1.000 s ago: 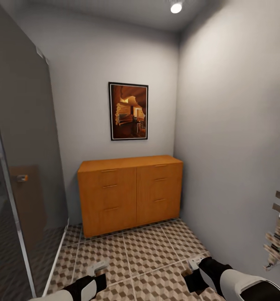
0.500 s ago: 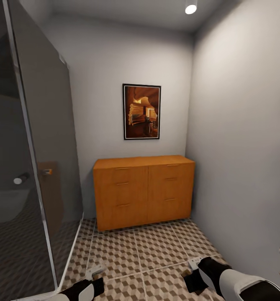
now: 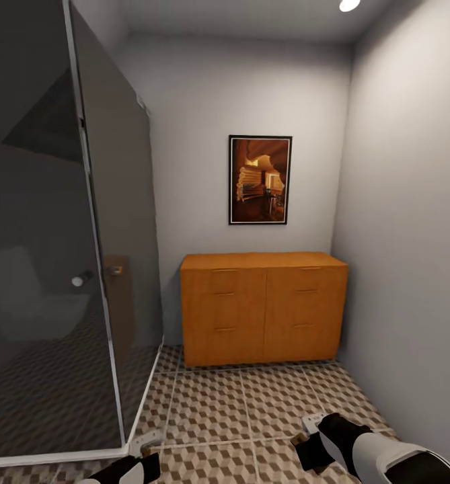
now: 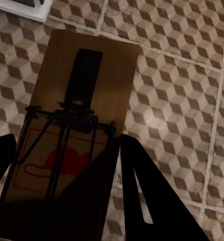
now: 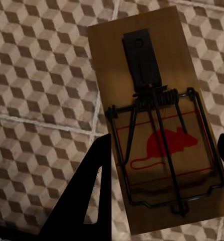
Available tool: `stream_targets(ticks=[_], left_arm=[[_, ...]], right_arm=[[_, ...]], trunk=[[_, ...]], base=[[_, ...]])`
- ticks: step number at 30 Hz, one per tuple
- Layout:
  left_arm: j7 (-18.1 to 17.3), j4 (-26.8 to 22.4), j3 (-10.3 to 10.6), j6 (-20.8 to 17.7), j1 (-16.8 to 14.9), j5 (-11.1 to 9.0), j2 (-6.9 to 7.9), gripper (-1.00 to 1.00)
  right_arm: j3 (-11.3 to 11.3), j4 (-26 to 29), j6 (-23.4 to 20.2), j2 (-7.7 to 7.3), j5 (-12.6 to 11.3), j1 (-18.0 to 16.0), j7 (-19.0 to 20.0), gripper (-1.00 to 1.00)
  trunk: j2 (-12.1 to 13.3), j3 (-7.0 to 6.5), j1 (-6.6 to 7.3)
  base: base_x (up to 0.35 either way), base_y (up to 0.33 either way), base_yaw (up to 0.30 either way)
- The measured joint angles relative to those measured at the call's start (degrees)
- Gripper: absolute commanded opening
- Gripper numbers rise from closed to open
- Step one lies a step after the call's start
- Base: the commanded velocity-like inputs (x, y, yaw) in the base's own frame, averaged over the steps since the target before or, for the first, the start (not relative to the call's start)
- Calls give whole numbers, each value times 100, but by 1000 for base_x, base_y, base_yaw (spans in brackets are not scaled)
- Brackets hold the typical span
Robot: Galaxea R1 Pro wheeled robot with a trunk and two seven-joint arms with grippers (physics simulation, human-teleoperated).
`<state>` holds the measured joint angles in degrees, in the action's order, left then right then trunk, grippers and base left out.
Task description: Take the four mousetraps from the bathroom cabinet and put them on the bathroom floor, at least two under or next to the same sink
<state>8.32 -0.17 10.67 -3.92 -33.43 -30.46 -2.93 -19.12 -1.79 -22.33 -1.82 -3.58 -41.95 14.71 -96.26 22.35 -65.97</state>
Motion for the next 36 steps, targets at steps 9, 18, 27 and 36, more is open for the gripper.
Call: stream_targets(ticks=[9,18,27,36], left_arm=[[-5,0,1,9,8,-646,249,-100],[-4,-5,1,12,16,-812,308,-100],[-5,0,1,291,16,-817,291,-100],[-5,1,1,329,16,-818,291,-100]], right_arm=[[-2,-3,1,8,5,0,-2,-100],[-2,-1,-15,8,5,1,-2,-100],[-9,-2,-46,8,5,1,0,-100],[-9,-2,-46,16,5,1,-2,-100]], trunk=[[0,0,0],[0,0,0],[0,32,0],[0,83,0]], base=[[0,0,292],[0,0,292],[0,0,278],[0,0,263]])
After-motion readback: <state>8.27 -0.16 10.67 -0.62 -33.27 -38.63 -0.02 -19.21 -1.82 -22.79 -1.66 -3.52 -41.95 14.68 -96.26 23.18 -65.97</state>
